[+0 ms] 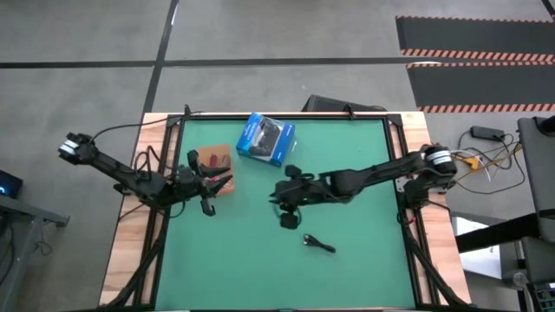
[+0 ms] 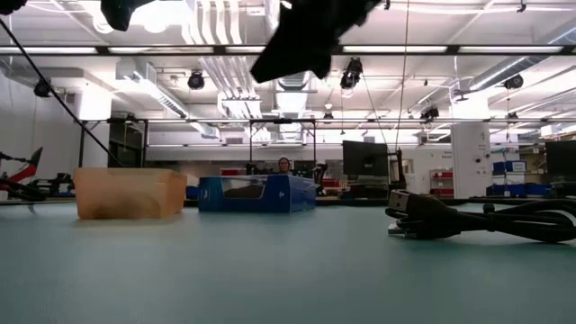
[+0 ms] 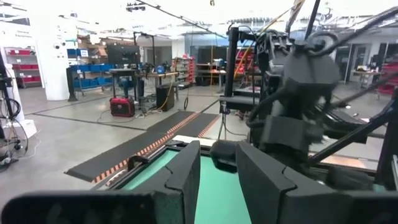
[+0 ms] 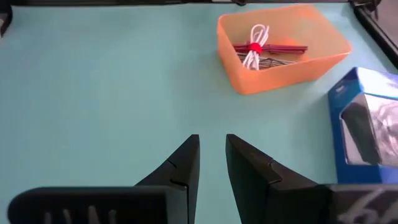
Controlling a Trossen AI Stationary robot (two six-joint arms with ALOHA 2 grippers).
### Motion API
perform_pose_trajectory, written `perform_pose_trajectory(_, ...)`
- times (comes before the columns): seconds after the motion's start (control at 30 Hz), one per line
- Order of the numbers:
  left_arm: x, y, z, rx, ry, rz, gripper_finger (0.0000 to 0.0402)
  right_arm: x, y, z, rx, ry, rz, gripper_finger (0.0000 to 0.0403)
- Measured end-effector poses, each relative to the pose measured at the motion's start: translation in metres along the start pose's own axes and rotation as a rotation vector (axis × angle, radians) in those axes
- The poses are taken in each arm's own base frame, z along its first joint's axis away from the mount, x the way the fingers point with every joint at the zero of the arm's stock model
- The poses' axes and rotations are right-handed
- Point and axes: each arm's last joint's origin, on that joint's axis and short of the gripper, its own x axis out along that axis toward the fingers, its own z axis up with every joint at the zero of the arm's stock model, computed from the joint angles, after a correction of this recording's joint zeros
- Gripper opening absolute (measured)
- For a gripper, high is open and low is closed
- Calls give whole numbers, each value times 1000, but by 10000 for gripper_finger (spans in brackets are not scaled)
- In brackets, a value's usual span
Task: Pick and place USB-C Cables
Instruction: Put the black charger cable into the orange bin
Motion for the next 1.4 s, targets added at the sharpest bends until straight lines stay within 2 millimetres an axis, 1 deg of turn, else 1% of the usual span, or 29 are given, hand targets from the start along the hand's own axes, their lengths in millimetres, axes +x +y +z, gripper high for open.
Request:
perform_pose_trajectory(0.17,8,-9,-6,-9,-9,-3,89,-18,-6,-25,1,-86,8,70)
perform_pose_trajectory(0.33,16,-17,-13,-11,-11,-4,89,-38,-13,-53,-58,-153,10,66)
perform_pose_trajectory(0.47,22,-25,-22,-49,-1,-9,89,-56,-19,-73,-102,-185,8,63)
perform_pose_trajectory(0.63,29,-33,-33,-86,12,-12,89,-79,-26,-92,-132,-287,5,65)
perform_pose_trajectory(0.8,41,-46,-35,-99,3,-27,89,-98,-33,-108,-167,-373,-10,62)
perform_pose_trajectory(0.97,56,-62,-35,-95,5,-57,89,-112,-43,-118,-163,-407,-42,59)
perform_pose_trajectory(1.1,70,-76,-33,-91,9,-58,89,-121,-50,-120,-178,-451,-67,59)
perform_pose_trajectory(1.4,96,-103,-33,-82,18,-61,89,-132,-52,-124,-241,-562,-98,59)
